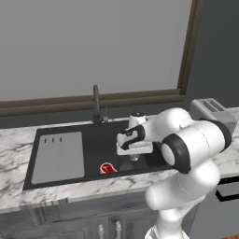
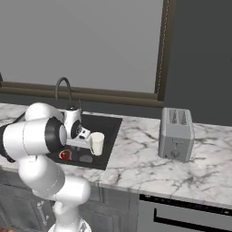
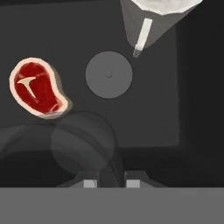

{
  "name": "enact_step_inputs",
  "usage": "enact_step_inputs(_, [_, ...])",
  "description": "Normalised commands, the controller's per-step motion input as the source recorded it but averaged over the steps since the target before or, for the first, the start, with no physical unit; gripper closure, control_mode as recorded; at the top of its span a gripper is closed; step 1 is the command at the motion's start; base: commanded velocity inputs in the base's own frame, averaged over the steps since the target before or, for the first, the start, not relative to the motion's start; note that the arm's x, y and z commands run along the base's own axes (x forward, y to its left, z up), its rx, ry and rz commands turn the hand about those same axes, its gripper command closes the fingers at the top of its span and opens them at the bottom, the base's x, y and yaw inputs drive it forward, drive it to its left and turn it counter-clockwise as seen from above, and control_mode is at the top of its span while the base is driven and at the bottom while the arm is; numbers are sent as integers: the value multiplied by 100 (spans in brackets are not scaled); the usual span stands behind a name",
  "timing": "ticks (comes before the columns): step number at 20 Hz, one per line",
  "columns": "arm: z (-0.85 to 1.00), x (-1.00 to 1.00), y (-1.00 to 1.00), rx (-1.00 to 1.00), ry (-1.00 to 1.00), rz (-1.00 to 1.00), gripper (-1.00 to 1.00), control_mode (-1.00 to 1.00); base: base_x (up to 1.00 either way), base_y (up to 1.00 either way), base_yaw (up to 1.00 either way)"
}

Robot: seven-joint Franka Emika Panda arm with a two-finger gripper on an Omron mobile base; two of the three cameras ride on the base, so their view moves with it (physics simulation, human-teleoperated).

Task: Pick the jug and jar and place them in the sink. Then turn on the water.

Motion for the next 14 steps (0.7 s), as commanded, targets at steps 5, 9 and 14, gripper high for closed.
enact_step_inputs(5, [-4, 25, 0, 0, 0, 0, 100, -100, 0, 0, 0])
enact_step_inputs(9, [-7, 24, 0, 0, 2, 0, 100, -100, 0, 0, 0])
enact_step_inputs(14, [-17, 22, 0, 0, 0, 0, 100, -100, 0, 0, 0])
